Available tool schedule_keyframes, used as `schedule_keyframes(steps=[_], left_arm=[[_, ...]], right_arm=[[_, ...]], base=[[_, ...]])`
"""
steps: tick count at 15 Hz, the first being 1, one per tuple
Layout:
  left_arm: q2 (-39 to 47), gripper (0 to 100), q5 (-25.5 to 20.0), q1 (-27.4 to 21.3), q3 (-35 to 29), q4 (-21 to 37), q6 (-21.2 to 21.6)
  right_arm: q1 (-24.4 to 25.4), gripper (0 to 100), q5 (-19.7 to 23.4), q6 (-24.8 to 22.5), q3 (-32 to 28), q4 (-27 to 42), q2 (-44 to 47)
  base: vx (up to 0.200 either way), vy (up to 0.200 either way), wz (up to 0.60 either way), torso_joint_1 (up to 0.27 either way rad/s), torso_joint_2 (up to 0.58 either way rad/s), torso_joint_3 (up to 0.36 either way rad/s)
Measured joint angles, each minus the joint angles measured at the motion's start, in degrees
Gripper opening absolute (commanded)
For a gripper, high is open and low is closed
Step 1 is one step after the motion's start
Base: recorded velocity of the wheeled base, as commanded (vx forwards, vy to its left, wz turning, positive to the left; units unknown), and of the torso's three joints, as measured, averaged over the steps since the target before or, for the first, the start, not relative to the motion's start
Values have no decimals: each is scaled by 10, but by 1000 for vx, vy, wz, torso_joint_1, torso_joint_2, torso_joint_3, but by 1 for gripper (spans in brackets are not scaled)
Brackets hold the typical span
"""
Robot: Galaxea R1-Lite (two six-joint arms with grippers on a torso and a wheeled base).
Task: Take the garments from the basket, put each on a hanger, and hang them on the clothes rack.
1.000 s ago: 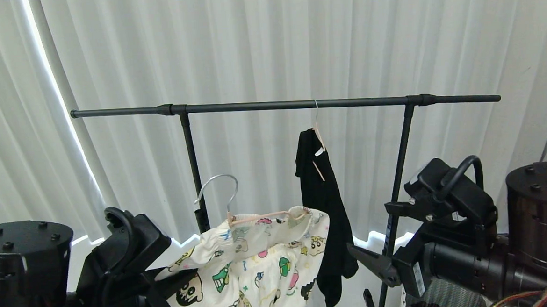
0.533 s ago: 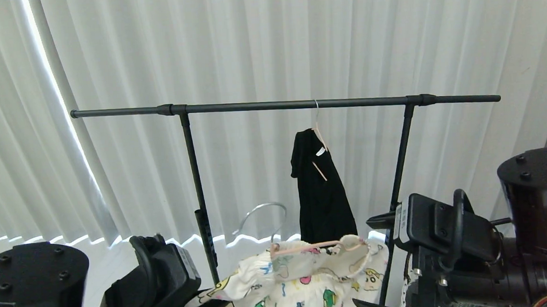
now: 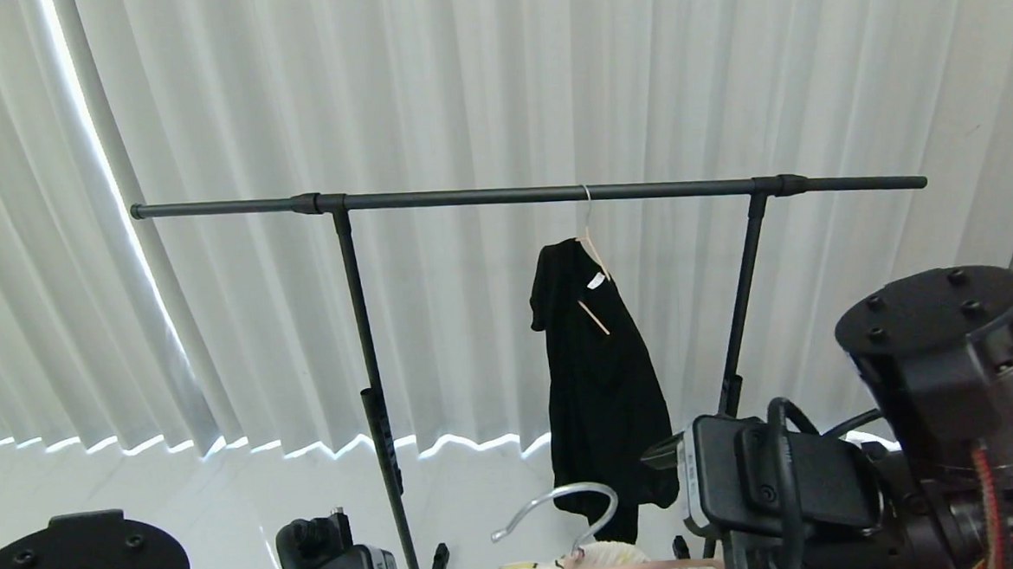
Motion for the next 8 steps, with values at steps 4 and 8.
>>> schedule_keyframes(steps=[4,8], left_arm=[[1,0,1,-6,2,-23,0],[-2,0,1,-7,2,-24,0]], right_arm=[[15,100,-1,3,-5,-1,40],[18,0,-9,4,-9,-2,56]], base=[[0,0,0,0,0,0],[0,0,0,0,0,0]])
